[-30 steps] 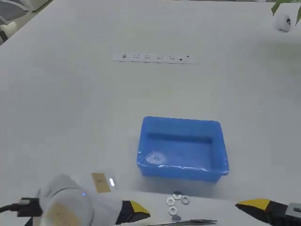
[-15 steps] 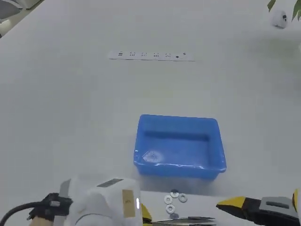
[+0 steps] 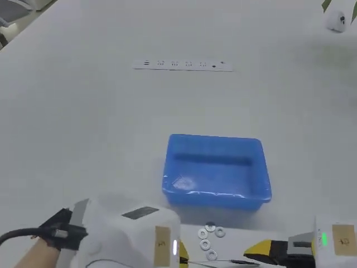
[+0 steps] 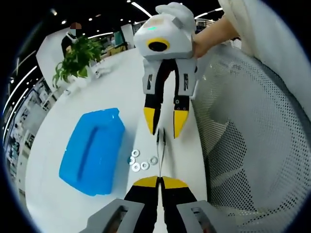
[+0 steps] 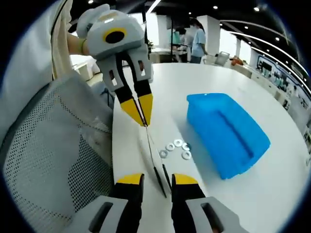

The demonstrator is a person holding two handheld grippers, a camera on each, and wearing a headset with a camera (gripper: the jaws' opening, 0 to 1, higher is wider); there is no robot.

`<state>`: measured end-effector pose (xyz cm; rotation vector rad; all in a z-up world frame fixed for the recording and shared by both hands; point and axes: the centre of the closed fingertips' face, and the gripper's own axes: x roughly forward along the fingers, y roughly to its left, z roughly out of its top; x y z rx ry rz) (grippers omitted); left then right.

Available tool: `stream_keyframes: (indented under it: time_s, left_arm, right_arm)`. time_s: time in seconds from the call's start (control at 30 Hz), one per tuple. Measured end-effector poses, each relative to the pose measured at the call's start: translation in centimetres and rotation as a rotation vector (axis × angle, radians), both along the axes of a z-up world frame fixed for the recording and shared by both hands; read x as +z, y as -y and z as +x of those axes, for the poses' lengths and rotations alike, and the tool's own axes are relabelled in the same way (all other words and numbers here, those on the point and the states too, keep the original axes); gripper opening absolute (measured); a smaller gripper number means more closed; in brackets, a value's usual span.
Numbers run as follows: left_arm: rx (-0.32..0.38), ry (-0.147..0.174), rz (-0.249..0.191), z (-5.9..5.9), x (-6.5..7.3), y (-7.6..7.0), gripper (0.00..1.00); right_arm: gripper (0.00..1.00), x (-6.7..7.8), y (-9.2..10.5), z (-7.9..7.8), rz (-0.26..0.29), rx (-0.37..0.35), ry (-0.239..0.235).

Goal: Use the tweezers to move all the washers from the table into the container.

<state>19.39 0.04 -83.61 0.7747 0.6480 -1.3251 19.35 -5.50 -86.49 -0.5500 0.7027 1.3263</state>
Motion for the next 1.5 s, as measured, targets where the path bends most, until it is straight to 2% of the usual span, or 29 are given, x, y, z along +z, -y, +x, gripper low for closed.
stream_keyframes:
  time_s: [0.2, 0.4, 0.63, 0.73, 0.9, 1.1, 1.23, 1.4, 1.5]
  left_arm:
    - [-0.008, 0.011, -0.056, -0.3, 2.5, 0.9, 0.00]
    - [-0.035, 0.019, -0.071, -0.6, 4.4, 1.8, 0.00]
    - [-0.072, 0.037, -0.097, -0.8, 6.2, 3.0, 0.00]
    - [-0.085, 0.038, -0.102, -0.9, 6.4, 3.3, 0.00]
    - [-0.085, 0.043, -0.089, -0.4, 6.6, 2.9, 0.00]
    - [-0.062, 0.024, -0.092, 0.2, 6.8, 2.3, 0.00]
    - [-0.061, 0.027, -0.066, 0.5, 6.5, 1.9, 0.00]
    - [-0.050, -0.015, -0.089, 0.8, 6.6, 2.3, 0.00]
    - [-0.041, -0.042, -0.098, 1.2, 6.6, 2.5, 0.00]
  right_arm:
    - [0.17, 0.1, -0.5, -0.1, -0.007, 0.045, 0.024]
    - [0.14, 0.2, -0.5, 0.0, -0.017, 0.085, 0.047]
    - [0.11, 1.2, -1.8, 0.1, 0.039, 0.099, 0.055]
    - [0.07, 1.4, -2.3, 0.2, 0.058, 0.099, 0.050]
    - [0.07, 1.5, -3.0, 0.6, 0.075, 0.094, 0.046]
    - [0.08, 1.8, -3.7, 1.0, 0.110, 0.084, 0.027]
    - [0.07, 1.7, -4.1, 1.3, 0.124, 0.074, 0.015]
    - [0.09, 1.4, -4.5, 1.3, 0.127, 0.072, -0.003]
    - [0.13, 2.2, -4.8, 1.2, 0.148, 0.074, -0.013]
